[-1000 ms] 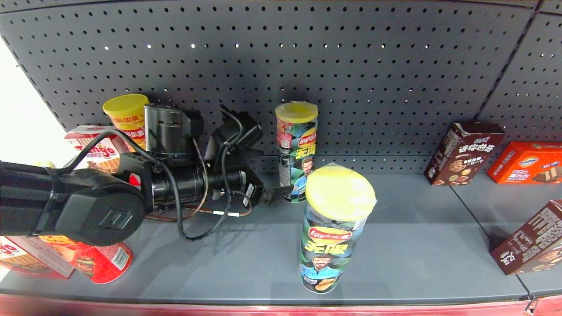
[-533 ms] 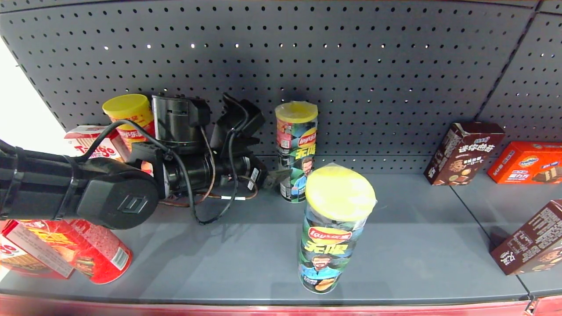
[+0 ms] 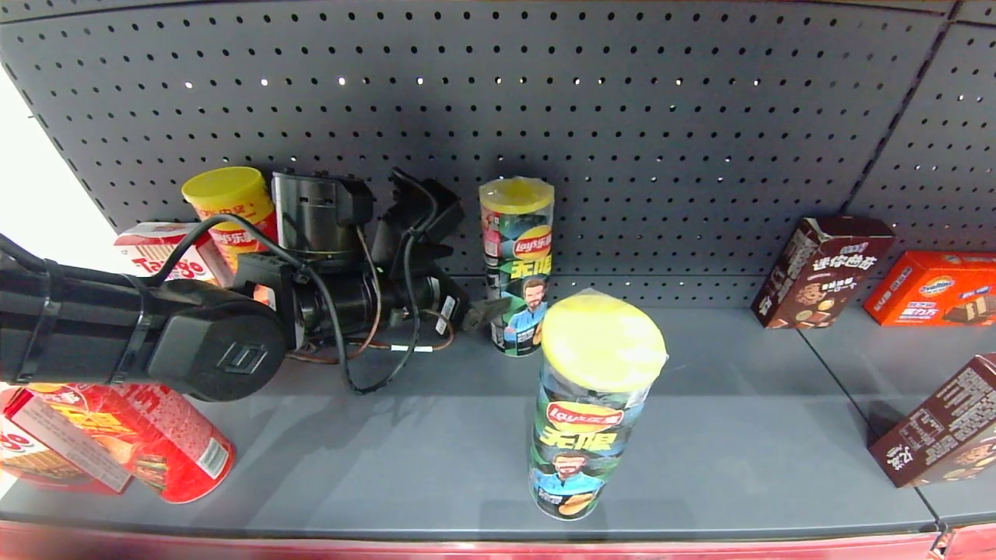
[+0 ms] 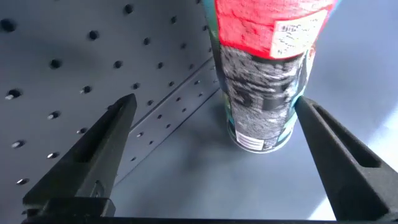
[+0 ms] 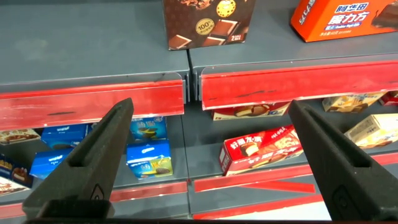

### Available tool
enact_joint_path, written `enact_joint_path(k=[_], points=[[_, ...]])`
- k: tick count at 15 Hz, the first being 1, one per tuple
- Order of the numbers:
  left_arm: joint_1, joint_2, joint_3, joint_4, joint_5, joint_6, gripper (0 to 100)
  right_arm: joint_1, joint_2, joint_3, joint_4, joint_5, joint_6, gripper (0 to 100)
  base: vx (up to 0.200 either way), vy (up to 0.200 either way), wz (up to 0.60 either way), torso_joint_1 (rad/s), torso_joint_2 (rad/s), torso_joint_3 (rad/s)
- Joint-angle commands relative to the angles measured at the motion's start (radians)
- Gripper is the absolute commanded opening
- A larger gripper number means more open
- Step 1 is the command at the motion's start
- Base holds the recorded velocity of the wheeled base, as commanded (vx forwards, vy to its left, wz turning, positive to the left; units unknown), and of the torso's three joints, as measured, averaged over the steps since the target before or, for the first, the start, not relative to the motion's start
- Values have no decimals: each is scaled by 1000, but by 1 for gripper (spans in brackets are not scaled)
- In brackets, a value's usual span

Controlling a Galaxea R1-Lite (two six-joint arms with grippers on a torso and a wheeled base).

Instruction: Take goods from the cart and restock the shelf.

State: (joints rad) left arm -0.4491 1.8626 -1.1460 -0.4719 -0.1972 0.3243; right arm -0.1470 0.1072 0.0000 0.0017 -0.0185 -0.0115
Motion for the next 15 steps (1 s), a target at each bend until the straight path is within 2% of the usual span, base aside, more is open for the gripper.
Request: enact_joint_path(k=[1,9,11,13,15], points=[[4,0,2,-1,-1,-1,100,1,2,0,0,0,-1,100,0,0,0,0,0,0],[41,-5,11,-2,-1,1,100,1,2,0,0,0,-1,100,0,0,0,0,0,0],[38,-19,35,-30,-2,1,100,1,2,0,0,0,-1,100,0,0,0,0,0,0],[40,-57,103,-90,2,4,100,1,2,0,0,0,-1,100,0,0,0,0,0,0],[40,-83,137,-93,32,6,100,1,2,0,0,0,-1,100,0,0,0,0,0,0]])
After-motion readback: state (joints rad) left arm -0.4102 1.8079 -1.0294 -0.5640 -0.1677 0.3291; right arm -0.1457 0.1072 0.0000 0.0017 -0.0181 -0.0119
